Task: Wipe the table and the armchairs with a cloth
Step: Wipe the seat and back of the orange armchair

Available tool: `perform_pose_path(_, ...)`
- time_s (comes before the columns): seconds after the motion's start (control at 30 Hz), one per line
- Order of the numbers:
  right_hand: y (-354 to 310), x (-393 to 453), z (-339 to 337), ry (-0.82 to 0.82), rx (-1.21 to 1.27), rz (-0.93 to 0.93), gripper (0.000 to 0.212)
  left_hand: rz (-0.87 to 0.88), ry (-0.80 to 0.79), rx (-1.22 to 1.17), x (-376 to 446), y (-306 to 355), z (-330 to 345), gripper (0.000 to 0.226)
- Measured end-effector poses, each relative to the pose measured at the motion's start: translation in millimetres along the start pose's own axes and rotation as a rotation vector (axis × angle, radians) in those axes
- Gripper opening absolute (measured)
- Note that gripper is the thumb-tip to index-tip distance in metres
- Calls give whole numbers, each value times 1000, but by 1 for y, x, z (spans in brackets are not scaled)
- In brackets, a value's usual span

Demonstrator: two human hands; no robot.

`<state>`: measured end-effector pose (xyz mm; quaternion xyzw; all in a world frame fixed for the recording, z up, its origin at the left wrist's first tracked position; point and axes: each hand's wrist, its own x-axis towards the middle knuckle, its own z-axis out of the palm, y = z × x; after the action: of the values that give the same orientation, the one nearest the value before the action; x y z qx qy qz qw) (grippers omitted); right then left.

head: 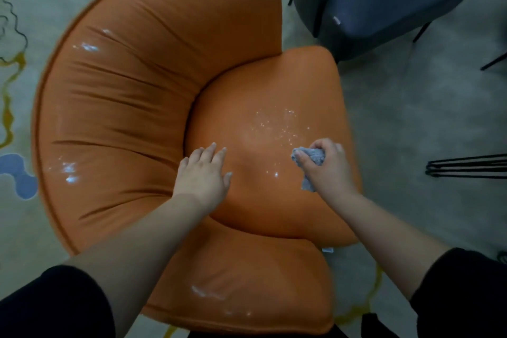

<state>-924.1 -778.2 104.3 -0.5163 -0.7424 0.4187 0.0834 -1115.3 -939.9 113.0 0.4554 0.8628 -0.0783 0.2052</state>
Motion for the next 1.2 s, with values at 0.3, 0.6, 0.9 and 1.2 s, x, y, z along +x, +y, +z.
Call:
perform_pose_path(0.3, 41, 45, 20, 33, 1, 34, 24, -58, -114, 38, 38, 13, 42, 62)
perform_pose_path(0.6, 83, 91, 31, -146, 10, 2, 32, -345, -198, -129, 65, 57, 91, 61)
perform_pose_path(0.9, 97, 110, 40, -242, -1, -60, 32, -482, -275, -296, 69, 87, 136, 59)
perform_pose_path(1.2, 83, 124, 34, -206, -4, -106, 25, -533, -317, -391, 67, 82, 129, 59)
